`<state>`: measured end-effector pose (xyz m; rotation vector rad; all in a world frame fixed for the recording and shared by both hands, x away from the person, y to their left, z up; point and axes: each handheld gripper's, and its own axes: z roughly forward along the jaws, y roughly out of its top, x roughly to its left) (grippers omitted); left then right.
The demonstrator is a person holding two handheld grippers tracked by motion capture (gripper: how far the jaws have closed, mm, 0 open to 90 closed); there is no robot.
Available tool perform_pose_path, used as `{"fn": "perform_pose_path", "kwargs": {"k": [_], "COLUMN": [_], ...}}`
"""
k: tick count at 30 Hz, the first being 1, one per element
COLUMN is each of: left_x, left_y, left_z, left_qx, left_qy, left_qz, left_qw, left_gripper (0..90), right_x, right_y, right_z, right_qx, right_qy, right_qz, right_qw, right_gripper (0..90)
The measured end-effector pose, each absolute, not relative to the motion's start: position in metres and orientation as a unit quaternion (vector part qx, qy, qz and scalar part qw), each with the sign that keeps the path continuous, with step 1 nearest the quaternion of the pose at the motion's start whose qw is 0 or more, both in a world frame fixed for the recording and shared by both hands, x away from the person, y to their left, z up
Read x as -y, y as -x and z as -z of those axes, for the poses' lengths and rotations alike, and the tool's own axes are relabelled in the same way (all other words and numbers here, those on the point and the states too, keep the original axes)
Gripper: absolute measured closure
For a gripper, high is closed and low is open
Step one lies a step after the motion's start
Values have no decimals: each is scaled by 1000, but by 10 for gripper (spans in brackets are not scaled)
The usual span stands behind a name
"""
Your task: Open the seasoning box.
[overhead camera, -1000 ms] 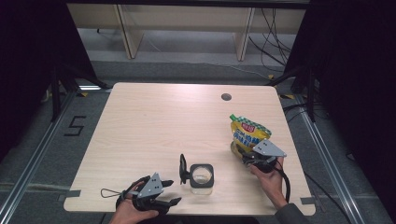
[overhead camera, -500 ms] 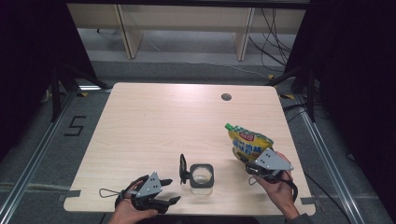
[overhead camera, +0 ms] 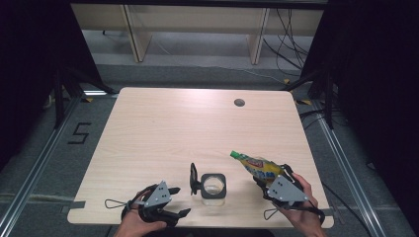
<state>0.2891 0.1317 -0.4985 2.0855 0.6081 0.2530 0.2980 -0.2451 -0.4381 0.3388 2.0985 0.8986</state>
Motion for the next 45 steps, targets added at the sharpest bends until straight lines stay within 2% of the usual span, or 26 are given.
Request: {"fn": "perform_pose_path", "kwargs": {"k": [3, 17, 32, 33, 38, 40, 42, 45], "left_x": [-132, -132, -132, -132, -132, -132, -131, -131], "left_y": [-289, -289, -289, -289, -289, -289, -290, -290], "left_z": [498, 499, 499, 499, 499, 499, 500, 500], "left_qx": [-247, -250, -254, -253, -253, -253, -253, -254], "left_qy": [-847, -842, -839, -838, -840, -840, -839, -839], "left_qz": [-102, -106, -108, -107, -106, -106, -106, -110], "left_qw": [459, 467, 469, 471, 469, 469, 469, 468], "left_gripper": [248, 257, 260, 260, 260, 260, 260, 260], "right_x": [242, 232, 222, 220, 217, 215, 214, 210], "right_y": [-293, -273, -266, -267, -264, -266, -266, -265], "right_z": [437, 440, 443, 443, 449, 446, 447, 450], "right_qx": [-838, -858, -865, -860, -862, -850, -854, -844], "right_qy": [-116, -75, 14, 44, 31, 70, 75, 100], "right_qz": [-334, -287, -189, -166, -153, -129, -124, -95], "right_qw": [417, 419, 465, 481, 483, 506, 500, 518], "right_gripper": [416, 416, 417, 417, 418, 418, 418, 418]}}
